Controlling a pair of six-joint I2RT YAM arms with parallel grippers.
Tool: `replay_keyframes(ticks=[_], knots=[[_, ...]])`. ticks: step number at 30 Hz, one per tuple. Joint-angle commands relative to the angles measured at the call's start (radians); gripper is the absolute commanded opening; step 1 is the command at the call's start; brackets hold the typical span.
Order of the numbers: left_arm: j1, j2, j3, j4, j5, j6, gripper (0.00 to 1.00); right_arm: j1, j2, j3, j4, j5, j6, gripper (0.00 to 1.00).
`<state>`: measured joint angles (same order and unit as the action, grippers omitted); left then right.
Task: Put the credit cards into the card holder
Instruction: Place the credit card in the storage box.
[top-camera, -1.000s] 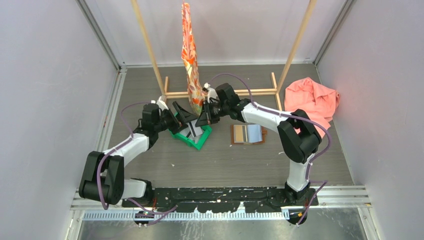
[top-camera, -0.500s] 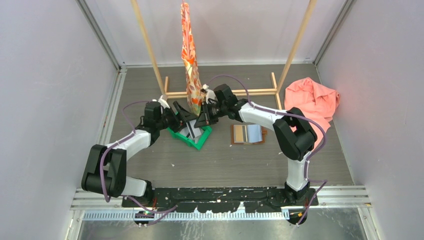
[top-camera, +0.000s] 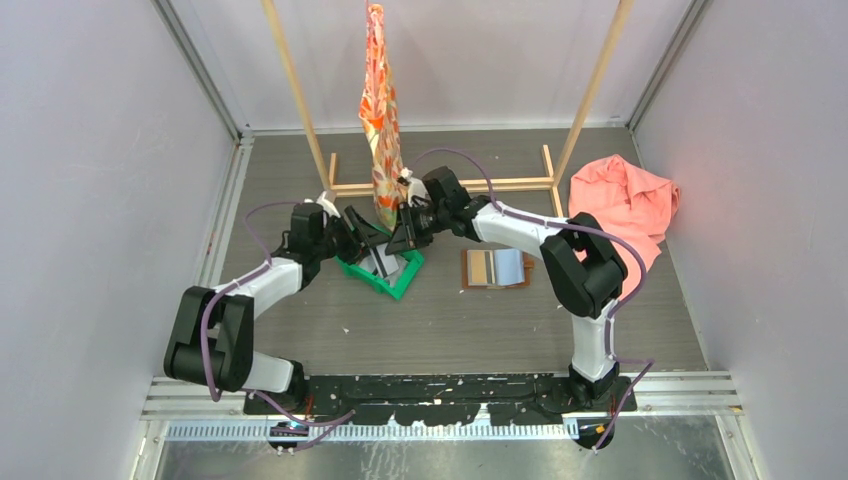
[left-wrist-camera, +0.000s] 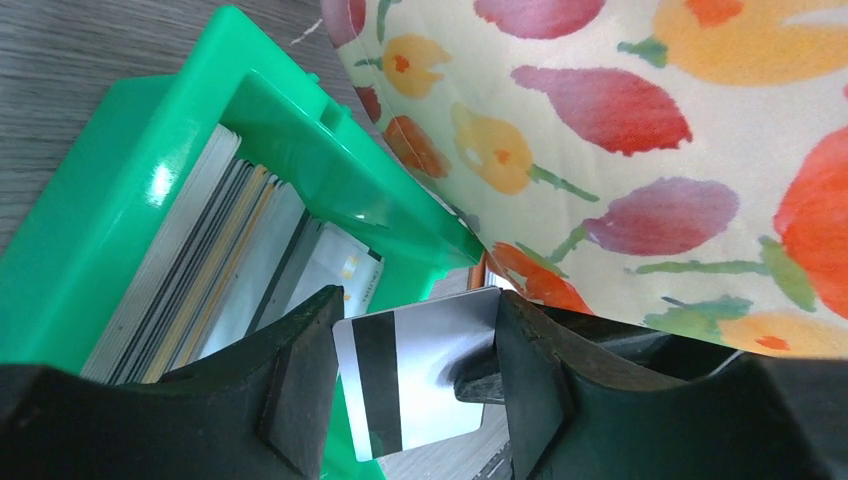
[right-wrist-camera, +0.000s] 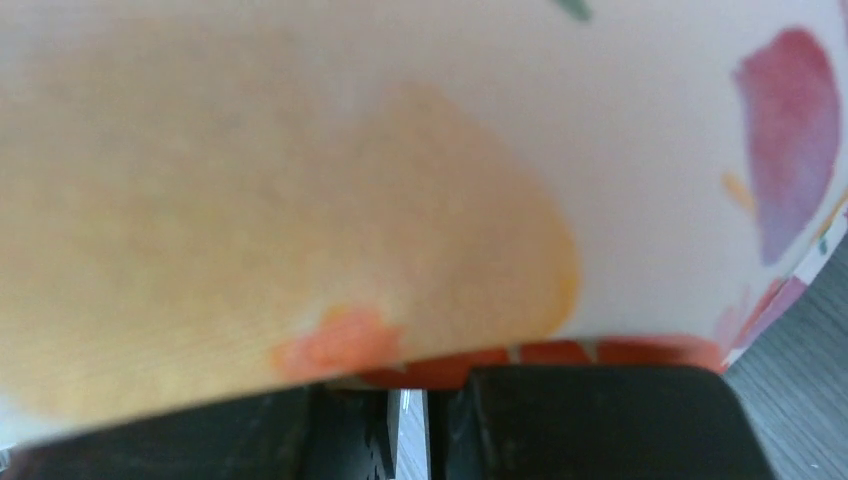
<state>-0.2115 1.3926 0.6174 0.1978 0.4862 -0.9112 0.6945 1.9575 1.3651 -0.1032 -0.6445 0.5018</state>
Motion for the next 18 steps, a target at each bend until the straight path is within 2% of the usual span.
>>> replay_keyframes(ticks=[1,6,13,18], knots=[[-0.003,0.003,0.020,-0.041,-0.062,0.051,0.55,0.004,0.011,0.066,0.016,0.011,-0.028,0.16],[0.005,0.028,0.035,-0.013,-0.057,0.048,0.54,0.002,0.020,0.076,0.008,0.016,-0.042,0.18],[0.015,0.026,0.041,0.009,-0.056,0.059,0.51,-0.013,0.011,0.073,0.010,-0.022,-0.048,0.39],[0.061,0.015,0.018,0.068,0.021,0.101,0.51,-0.052,-0.012,0.041,0.061,-0.142,-0.052,0.44]])
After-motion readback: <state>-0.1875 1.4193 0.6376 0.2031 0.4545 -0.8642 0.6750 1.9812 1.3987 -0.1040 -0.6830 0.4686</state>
